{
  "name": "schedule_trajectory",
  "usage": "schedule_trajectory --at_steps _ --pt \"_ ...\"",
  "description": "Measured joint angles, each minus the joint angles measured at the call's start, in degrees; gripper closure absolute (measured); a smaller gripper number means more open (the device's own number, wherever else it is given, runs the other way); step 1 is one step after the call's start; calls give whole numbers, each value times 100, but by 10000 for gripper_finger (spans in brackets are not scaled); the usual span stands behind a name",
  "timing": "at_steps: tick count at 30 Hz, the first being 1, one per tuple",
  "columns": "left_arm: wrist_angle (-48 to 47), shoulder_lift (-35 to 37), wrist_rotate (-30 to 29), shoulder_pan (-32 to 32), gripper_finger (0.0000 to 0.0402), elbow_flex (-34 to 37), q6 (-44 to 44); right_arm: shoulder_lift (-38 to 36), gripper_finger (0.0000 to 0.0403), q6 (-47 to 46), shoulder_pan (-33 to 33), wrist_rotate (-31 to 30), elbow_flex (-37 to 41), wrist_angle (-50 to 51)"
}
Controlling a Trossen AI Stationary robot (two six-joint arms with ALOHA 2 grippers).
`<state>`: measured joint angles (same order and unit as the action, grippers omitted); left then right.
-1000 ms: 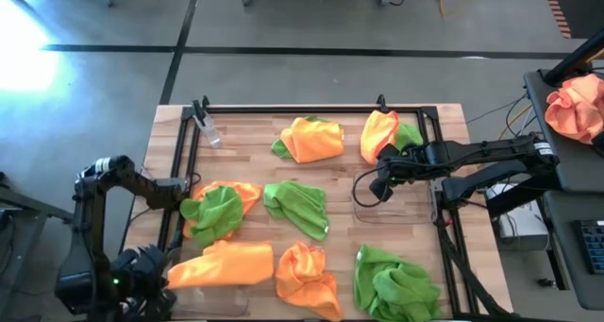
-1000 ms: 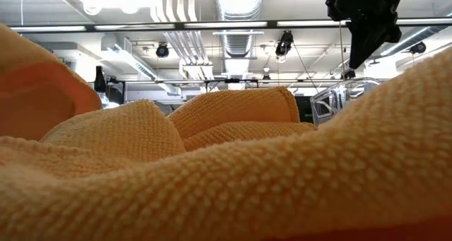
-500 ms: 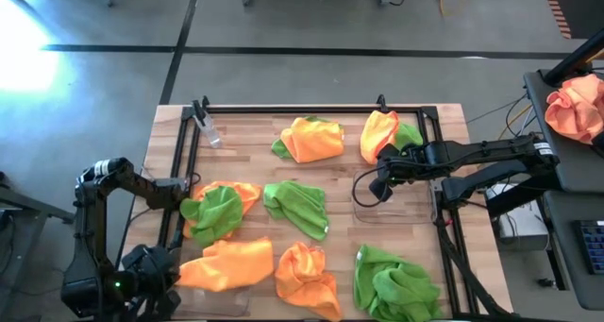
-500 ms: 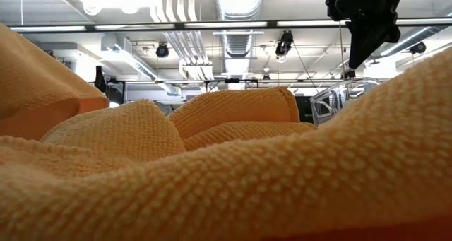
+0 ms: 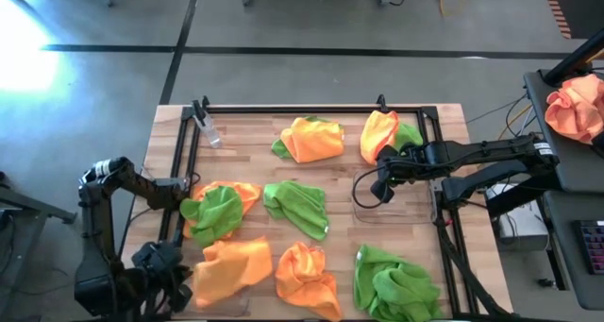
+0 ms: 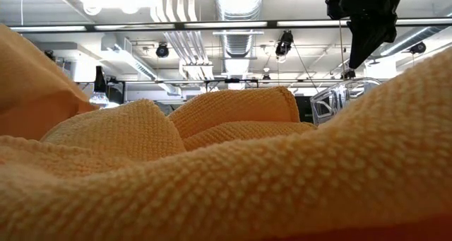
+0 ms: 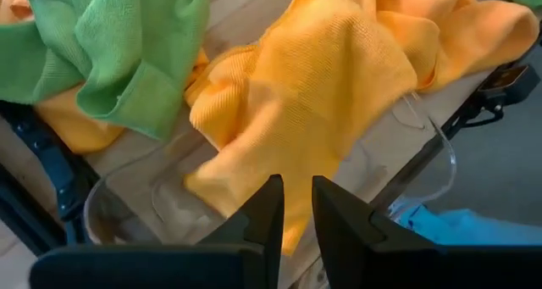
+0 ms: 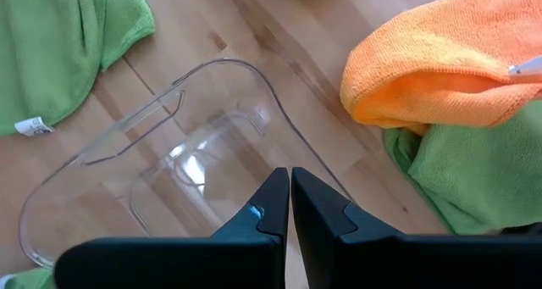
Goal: Sort microfiber towel by color & place in baskets
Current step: Put the center yellow towel into the left transparent bin
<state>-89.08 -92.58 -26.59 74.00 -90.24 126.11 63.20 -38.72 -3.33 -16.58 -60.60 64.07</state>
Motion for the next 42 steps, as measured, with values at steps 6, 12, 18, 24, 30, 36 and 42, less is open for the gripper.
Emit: schedule_trajectory --at_steps 6,12,18,24,30,36,42 --pt "26 0 -27 -283 340 1 -115 0 390 277 0 2 0 2" --pt "14 2 -534 -687 323 2 -490 0 390 286 0 2 0 0" --pt "101 40 -893 -1217 300 2 -1415 0 390 510 0 4 2 -7" --pt "160 102 -955 -1811 283 0 -2428 0 390 583 0 5 1 -12" --pt "314 120 -955 -2388 275 0 -3351 0 390 783 0 7 2 -71" --pt "543 173 -1040 -2795 271 157 -3875 0 390 1250 0 13 2 -530" --pt "1524 403 -1047 -3193 270 699 -4463 0 390 1628 0 57 2 -915"
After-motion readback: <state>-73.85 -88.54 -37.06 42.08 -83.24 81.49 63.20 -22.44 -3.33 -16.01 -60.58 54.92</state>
